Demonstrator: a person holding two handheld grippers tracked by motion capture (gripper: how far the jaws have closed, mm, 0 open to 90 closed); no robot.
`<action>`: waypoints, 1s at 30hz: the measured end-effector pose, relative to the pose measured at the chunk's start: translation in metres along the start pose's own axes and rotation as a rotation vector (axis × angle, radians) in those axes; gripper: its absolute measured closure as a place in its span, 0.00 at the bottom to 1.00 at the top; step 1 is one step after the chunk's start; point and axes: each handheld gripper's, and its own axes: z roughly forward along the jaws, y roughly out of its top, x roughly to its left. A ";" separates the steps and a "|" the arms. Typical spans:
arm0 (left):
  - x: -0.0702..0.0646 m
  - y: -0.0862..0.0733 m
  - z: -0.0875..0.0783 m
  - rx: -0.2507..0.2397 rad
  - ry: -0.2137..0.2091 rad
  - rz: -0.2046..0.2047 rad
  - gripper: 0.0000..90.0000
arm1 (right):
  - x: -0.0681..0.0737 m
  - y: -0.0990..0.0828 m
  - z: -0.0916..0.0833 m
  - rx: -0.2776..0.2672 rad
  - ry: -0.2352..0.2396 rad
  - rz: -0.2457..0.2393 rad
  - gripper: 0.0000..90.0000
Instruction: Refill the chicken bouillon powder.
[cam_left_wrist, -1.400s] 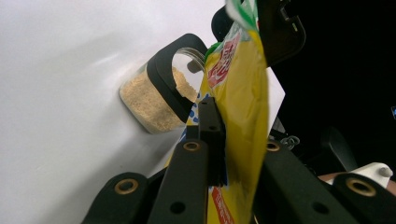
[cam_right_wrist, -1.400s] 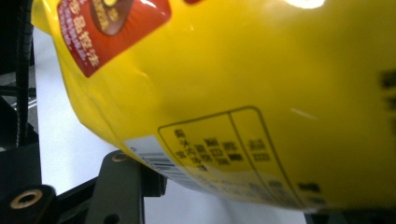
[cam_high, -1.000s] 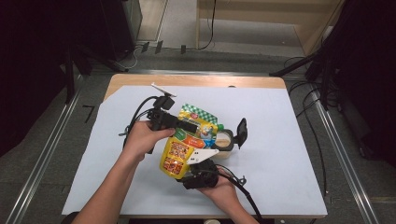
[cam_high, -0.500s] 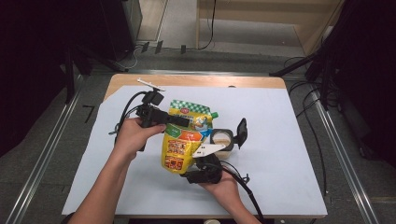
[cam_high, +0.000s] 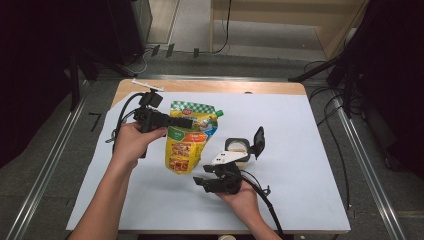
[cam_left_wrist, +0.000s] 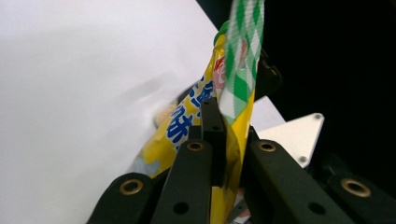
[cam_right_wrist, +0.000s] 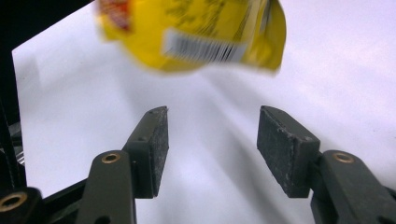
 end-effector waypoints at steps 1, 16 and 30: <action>0.003 0.000 -0.002 -0.006 0.017 -0.005 1.00 | 0.000 0.000 0.000 0.000 0.000 0.000 0.50; 0.041 0.007 -0.016 -0.086 0.102 -0.056 1.00 | -0.001 -0.002 -0.006 -0.007 0.028 0.049 0.51; 0.065 0.006 0.002 -0.107 0.116 -0.077 0.99 | 0.000 -0.005 -0.009 0.012 0.016 0.066 0.51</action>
